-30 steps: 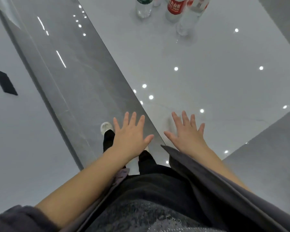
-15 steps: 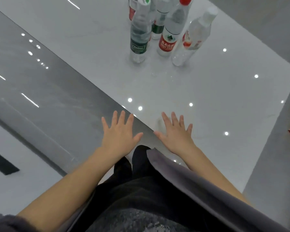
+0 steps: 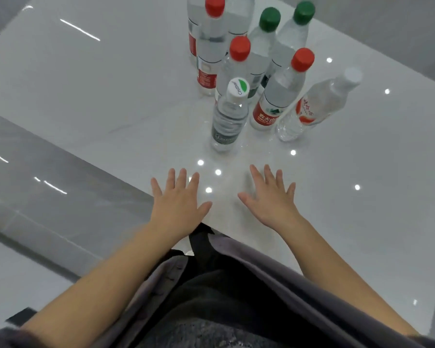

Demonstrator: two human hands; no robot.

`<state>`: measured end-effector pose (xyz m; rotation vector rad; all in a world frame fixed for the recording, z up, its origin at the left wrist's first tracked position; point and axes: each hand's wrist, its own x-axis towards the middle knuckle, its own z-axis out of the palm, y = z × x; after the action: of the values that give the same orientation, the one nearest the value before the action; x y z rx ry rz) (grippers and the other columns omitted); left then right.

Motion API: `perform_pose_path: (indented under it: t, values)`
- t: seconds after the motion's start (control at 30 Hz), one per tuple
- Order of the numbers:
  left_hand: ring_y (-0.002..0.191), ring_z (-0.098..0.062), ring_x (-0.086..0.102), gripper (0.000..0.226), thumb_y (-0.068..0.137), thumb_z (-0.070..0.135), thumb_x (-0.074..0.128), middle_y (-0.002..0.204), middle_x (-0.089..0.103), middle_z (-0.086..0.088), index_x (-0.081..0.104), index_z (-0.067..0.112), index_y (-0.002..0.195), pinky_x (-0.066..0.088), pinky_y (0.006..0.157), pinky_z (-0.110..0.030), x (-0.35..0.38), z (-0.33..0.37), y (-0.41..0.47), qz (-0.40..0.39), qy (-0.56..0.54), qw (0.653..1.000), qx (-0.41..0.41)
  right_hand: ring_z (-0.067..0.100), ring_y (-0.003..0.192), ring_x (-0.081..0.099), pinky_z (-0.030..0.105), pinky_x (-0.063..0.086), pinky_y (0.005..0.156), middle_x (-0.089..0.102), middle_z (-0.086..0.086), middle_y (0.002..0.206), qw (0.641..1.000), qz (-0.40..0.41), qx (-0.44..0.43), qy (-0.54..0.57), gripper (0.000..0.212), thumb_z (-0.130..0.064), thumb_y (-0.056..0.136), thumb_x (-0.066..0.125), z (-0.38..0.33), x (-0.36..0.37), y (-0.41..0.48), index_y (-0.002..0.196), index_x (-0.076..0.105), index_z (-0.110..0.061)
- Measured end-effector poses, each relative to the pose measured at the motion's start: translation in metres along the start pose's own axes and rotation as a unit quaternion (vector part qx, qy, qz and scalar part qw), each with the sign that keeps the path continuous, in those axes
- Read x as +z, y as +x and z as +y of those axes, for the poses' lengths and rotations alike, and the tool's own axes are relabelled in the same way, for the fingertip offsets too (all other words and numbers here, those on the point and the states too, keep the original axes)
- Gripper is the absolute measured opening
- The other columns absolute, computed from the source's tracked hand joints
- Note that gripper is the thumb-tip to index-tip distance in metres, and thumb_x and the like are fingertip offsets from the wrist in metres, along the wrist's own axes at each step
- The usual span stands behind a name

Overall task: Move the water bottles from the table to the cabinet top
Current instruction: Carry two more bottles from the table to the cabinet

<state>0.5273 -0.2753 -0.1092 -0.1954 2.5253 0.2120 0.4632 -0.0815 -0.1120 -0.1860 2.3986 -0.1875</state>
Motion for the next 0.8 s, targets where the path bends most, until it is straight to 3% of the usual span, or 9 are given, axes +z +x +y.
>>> perform_pose_path:
  t: [0.2, 0.33, 0.47, 0.57, 0.67, 0.8]
  values:
    - [0.149, -0.030, -0.007, 0.075, 0.095, 0.059, 0.030, 0.162, 0.000, -0.008, 0.001, 0.021, 0.154, 0.002, 0.116, -0.061, -0.029, -0.029, 0.046, -0.024, -0.005, 0.999, 0.021, 0.031, 0.150, -0.007, 0.057, -0.001, 0.118, -0.004, 0.005, 0.164, 0.996, 0.019, 0.032, 0.087, 0.083, -0.053, 0.094, 0.046, -0.039, -0.015, 0.020, 0.154, -0.006, -0.028]
    - [0.149, -0.030, -0.006, 0.075, 0.095, 0.058, 0.030, 0.162, 0.000, -0.007, 0.002, 0.021, 0.154, 0.002, 0.115, -0.060, -0.046, -0.047, 0.081, -0.042, 0.016, 0.996, 0.073, 0.026, 0.150, 0.007, 0.054, 0.010, 0.120, 0.008, 0.002, 0.164, 0.970, 0.097, 0.057, 0.218, 0.099, -0.052, 0.084, 0.064, -0.056, -0.015, 0.036, 0.155, 0.000, -0.026]
    - [0.149, -0.030, -0.006, 0.074, 0.096, 0.058, 0.030, 0.162, 0.000, -0.007, 0.002, 0.022, 0.154, 0.002, 0.116, -0.060, -0.069, -0.067, 0.113, -0.060, 0.055, 0.988, 0.135, 0.013, 0.144, 0.027, 0.038, 0.028, 0.117, 0.026, -0.006, 0.159, 0.875, 0.184, 0.060, 0.444, 0.110, -0.039, 0.071, 0.082, -0.080, -0.016, 0.048, 0.154, 0.011, -0.026]
    - [0.149, -0.030, -0.007, 0.074, 0.096, 0.057, 0.031, 0.162, 0.000, -0.007, 0.001, 0.021, 0.153, 0.001, 0.116, -0.060, -0.085, -0.083, 0.132, -0.057, 0.092, 0.978, 0.177, 0.003, 0.128, 0.047, 0.021, 0.040, 0.106, 0.048, -0.011, 0.141, 0.799, 0.254, 0.089, 0.537, 0.102, -0.026, 0.068, 0.088, -0.100, -0.013, 0.067, 0.149, 0.025, -0.022]
    - [0.149, -0.031, -0.007, 0.074, 0.096, 0.056, 0.031, 0.162, 0.001, -0.008, 0.002, 0.020, 0.153, 0.001, 0.116, -0.061, -0.096, -0.096, 0.148, -0.046, 0.123, 0.971, 0.201, -0.004, 0.104, 0.060, 0.015, 0.050, 0.091, 0.063, -0.013, 0.117, 0.766, 0.310, 0.135, 0.547, 0.078, -0.027, 0.066, 0.088, -0.116, -0.004, 0.089, 0.133, 0.048, -0.019]
    - [0.149, -0.030, -0.004, 0.076, 0.095, 0.056, 0.035, 0.162, 0.004, -0.008, 0.004, 0.020, 0.153, 0.004, 0.115, -0.061, -0.105, -0.103, 0.165, -0.038, 0.141, 0.965, 0.220, -0.005, 0.094, 0.062, 0.007, 0.048, 0.077, 0.067, -0.010, 0.106, 0.734, 0.352, 0.188, 0.549, 0.062, -0.027, 0.066, 0.087, -0.123, 0.006, 0.095, 0.120, 0.058, -0.016]
